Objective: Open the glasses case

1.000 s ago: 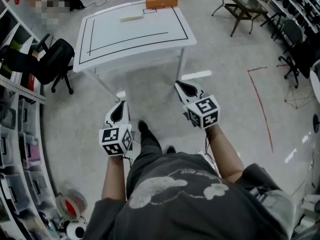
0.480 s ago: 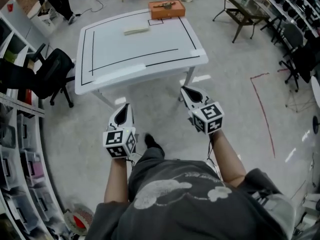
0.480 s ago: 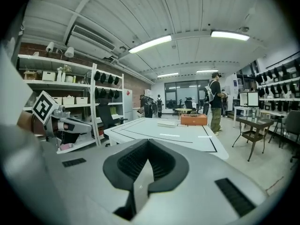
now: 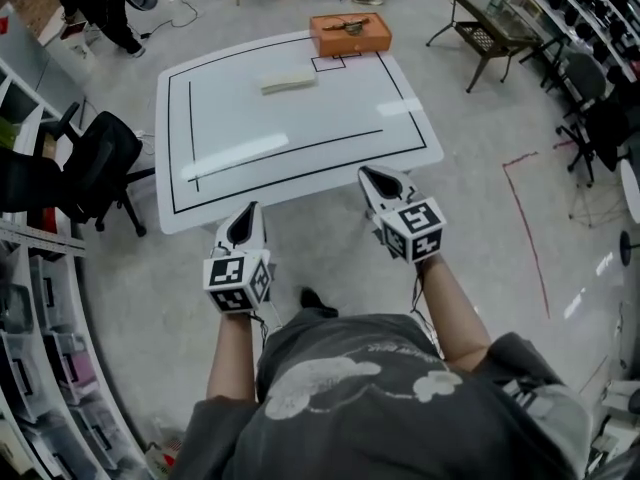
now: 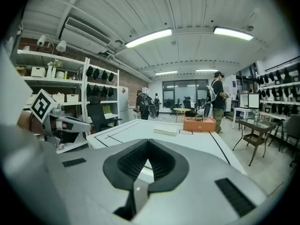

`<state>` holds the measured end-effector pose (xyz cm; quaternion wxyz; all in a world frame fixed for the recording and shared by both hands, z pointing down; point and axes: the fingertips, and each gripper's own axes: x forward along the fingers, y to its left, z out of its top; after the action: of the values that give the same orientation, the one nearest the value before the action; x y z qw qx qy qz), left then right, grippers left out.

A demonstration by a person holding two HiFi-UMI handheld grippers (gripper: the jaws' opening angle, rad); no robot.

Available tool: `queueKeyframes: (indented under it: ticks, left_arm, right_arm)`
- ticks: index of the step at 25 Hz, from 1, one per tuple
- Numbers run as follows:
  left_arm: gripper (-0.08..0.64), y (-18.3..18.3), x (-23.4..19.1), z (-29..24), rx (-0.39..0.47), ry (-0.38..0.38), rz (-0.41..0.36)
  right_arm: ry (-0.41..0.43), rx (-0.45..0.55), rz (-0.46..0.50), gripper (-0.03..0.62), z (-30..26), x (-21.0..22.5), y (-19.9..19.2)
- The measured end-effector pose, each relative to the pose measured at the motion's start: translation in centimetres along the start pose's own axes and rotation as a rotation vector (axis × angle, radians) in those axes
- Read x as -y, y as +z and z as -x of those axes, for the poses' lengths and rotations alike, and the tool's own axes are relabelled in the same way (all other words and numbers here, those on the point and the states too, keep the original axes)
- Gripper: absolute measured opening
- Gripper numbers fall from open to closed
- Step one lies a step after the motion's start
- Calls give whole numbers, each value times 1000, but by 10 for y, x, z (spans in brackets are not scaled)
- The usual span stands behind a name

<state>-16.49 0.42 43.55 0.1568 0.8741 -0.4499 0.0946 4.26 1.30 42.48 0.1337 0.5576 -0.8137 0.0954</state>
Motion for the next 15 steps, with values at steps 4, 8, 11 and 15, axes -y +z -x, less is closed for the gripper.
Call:
queueKeyframes:
  ticks: [4, 8, 11, 15]
  left_arm:
    - [2, 3, -26, -16, -5, -16, 12]
    - [2, 2, -39, -31, -14, -25, 23]
    - [2, 5, -42, -42, -17, -28, 24]
    - [2, 13, -44, -55, -13, -20, 23]
  right_arm:
    - [-20, 1, 23, 0, -21, -3, 10]
    - [-40, -24, 37, 0, -29, 6, 6]
    - [-53, -22, 31, 2, -35, 17, 10]
    - [-48, -22, 32, 2, -53, 32, 15]
